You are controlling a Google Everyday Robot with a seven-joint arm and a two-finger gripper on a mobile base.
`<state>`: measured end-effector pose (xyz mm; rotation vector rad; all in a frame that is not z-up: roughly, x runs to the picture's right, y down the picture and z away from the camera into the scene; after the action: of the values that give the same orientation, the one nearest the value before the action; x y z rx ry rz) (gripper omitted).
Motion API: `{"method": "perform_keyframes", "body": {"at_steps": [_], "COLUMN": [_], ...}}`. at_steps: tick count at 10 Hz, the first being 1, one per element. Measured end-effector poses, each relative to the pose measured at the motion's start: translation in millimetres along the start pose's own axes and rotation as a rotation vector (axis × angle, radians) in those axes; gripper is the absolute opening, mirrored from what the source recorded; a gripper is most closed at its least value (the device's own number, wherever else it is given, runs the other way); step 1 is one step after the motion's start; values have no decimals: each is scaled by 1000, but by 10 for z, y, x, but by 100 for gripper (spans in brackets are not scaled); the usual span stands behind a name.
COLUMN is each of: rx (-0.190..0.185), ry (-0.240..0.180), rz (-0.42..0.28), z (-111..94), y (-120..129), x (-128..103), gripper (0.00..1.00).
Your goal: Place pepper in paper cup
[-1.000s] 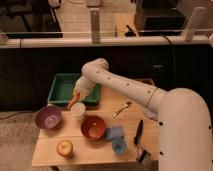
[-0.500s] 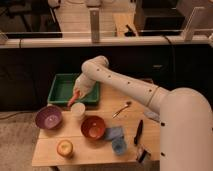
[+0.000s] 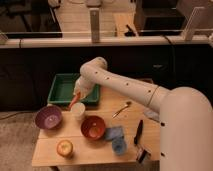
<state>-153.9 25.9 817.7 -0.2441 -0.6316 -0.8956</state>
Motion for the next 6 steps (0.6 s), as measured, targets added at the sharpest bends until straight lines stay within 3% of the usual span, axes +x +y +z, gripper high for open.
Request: {"method": "perform_keyframes", "body": {"at_steps": [6], "rx": [-17], "ry": [12], "rz": [-37], "z": [44], "y": [106], "x": [-2], "gripper": [3]}}
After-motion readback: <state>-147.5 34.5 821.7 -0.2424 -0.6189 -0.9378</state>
